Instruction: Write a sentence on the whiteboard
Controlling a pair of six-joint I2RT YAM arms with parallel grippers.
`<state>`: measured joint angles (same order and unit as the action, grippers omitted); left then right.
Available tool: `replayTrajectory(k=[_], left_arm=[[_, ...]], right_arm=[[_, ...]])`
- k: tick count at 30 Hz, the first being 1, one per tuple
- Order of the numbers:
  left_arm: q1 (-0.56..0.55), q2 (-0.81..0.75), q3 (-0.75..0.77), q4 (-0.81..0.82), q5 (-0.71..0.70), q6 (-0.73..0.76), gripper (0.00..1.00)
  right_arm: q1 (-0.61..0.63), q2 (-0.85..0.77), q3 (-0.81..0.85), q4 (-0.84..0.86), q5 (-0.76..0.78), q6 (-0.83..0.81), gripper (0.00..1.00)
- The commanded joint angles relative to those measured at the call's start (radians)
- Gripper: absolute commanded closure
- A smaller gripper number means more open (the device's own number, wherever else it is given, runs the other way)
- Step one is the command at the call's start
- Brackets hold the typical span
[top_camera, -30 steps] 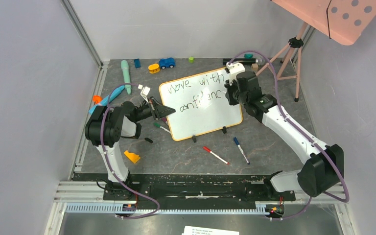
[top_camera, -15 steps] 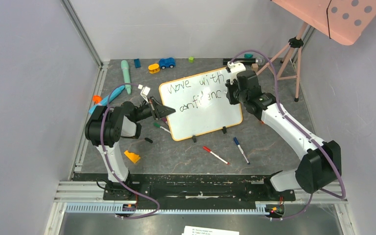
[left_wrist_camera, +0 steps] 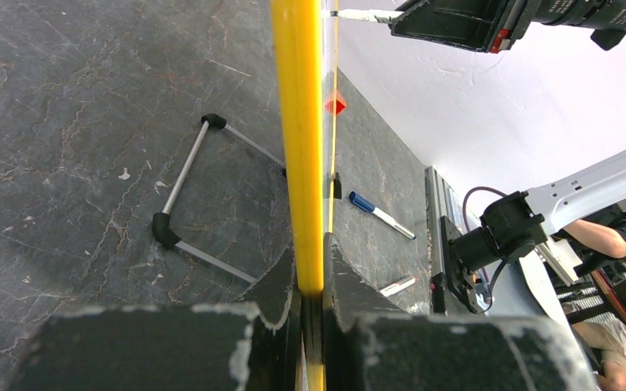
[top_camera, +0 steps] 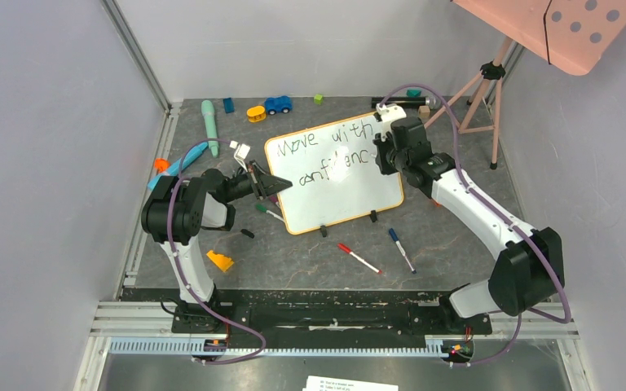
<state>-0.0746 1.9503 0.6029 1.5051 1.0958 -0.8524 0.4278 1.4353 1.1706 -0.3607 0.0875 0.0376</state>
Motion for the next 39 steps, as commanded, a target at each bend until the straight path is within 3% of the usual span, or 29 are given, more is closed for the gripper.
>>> replayTrajectory(k=[1, 27, 39], left_arm=[[0.004, 0.028, 0.006, 0.052, -0.048, 0.178, 0.98], [0.004, 0.029, 0.006, 0.052, -0.047, 0.178, 0.98], [0.004, 0.031, 0.007, 0.052, -0.048, 0.179, 0.98]], right_arm=[[-0.015, 0.007, 0.038, 0.011, 0.068, 0.015, 1.00], [-0.037, 0.041, 0.101, 0.008, 0.021, 0.008, 1.00], [-0.037, 0.013, 0.033, 0.035, -0.065, 0.036, 1.00]])
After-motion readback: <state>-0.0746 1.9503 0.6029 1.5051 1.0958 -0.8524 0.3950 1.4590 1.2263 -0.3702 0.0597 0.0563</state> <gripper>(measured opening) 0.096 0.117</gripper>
